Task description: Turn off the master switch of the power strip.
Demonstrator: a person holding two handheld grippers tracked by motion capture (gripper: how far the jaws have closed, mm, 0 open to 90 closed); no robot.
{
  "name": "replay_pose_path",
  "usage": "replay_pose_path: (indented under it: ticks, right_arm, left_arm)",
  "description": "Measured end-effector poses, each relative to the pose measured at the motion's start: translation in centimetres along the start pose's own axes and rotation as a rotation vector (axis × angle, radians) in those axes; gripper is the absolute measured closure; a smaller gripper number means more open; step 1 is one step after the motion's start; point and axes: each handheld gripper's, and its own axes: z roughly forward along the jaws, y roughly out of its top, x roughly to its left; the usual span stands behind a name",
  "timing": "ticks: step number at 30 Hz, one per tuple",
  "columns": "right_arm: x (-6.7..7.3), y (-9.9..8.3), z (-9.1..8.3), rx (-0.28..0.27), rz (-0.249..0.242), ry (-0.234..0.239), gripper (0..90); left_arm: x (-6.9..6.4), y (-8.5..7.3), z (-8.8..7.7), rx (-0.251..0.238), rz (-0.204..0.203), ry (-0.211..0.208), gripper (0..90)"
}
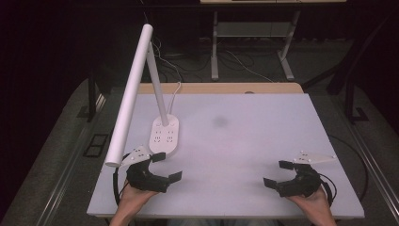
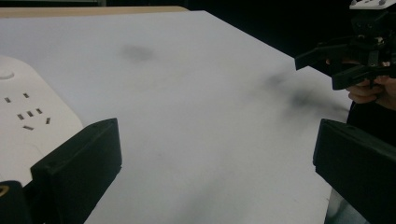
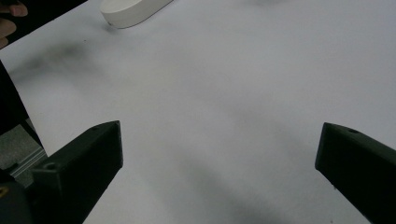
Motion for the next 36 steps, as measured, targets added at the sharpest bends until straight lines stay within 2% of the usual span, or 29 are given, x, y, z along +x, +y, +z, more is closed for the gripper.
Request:
replay_pose_path:
  ticks: [11,23,36]
  right_arm:
    - [-0.1,0.0,-0.1,-0.001,0.001,-0.004,0.1]
    - [-0.1,-0.1,-0.1,-0.002,0.003,-0.007,0.1]
    - [-0.2,-0.1,0.0,-0.003,0.003,-0.016,0.1]
  left_arm:
    - [0.7,1.1,-0.1,0.031,0.006,0.004,0.1]
    - [1.9,2.0,-0.7,0.050,0.009,0.029,0.2]
    - [3.5,2.3,-1.1,0.051,-0.016,0.039,1.0]
